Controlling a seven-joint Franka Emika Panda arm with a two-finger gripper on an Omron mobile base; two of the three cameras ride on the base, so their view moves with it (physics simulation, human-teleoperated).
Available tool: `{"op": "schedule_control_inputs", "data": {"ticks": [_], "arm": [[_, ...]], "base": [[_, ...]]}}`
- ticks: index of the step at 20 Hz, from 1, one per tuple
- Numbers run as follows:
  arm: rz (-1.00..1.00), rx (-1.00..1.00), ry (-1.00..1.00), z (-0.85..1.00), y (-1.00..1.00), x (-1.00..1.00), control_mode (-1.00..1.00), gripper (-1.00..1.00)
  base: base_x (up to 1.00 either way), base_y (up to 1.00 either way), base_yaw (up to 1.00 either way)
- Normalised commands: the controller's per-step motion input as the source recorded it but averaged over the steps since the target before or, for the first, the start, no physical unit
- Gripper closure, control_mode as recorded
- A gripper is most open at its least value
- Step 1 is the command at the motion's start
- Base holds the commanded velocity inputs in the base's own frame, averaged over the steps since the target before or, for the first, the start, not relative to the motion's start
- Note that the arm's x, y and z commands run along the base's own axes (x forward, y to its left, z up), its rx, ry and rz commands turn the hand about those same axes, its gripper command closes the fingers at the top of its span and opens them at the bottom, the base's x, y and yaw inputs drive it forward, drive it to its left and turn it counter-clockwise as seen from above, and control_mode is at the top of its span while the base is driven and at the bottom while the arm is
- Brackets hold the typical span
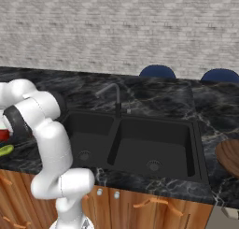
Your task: There is a mixed pile of frozen fruits and vegetables on the counter. Locate all the frozen vegetables and place the items in a bowl on the counter. Take all the frozen fruits and defrost them in a running sink.
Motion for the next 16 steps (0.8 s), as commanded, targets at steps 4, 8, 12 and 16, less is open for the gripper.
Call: {"op": "schedule_control_inputs", "data": {"ticks": [4,8,12,16], "arm": [[0.0,0.0,0.0,0.1,-0.57,0.0,-1.0,1.0],[0.0,0.0,-0.02,0.0,-0.62,-0.02,-1.0,1.0],[0.0,0.02,0.01,-0.06,-0.6,0.06,-1.0,1.0],[0.0,0.0,0.02,0.07,-0.53,0.05,-1.0,1.0]], "base": [[0.0,0.0,0.0],[0.0,0.0,0.0],[0.0,0.0,0.0],[0.0,0.0,0.0]]}}
